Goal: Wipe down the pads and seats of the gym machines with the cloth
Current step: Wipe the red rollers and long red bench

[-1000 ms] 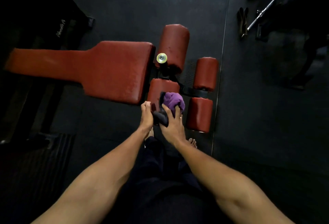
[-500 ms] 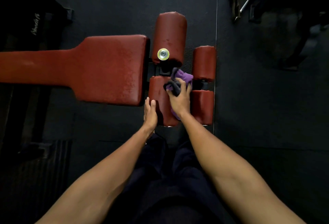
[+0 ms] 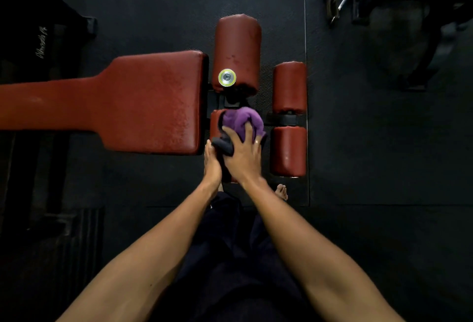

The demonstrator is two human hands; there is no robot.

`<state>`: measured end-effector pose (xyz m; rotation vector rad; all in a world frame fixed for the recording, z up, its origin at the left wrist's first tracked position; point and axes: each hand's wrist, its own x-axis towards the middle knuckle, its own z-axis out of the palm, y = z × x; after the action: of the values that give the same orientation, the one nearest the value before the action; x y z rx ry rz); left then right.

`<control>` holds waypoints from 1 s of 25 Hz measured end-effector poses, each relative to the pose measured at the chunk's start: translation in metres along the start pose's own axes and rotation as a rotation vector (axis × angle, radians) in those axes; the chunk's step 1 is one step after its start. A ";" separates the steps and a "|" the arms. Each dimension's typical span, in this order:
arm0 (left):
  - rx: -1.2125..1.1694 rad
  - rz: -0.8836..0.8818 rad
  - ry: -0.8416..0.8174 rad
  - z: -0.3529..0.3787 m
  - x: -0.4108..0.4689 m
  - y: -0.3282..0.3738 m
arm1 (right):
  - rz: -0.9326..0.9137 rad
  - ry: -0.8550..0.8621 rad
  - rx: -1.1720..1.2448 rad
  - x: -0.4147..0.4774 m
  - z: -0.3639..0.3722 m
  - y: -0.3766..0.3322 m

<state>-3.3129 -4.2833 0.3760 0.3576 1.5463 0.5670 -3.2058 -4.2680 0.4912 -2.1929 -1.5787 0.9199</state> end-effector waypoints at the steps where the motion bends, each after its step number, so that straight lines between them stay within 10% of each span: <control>1: 0.022 0.001 0.013 0.006 -0.031 0.026 | -0.016 0.007 -0.032 0.018 -0.005 -0.002; 10: 0.048 0.048 0.102 0.020 -0.060 0.073 | 0.418 0.204 0.385 0.018 -0.005 0.016; 20: 0.392 0.023 0.152 0.033 -0.069 0.068 | 0.086 0.084 0.071 0.017 -0.002 0.006; 25: 0.362 0.020 0.168 0.033 -0.067 0.072 | 0.658 0.095 0.453 0.065 -0.021 0.030</control>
<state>-3.2846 -4.2562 0.4719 0.6135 1.8121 0.3365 -3.1572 -4.2158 0.4689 -2.3708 -0.5062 1.1731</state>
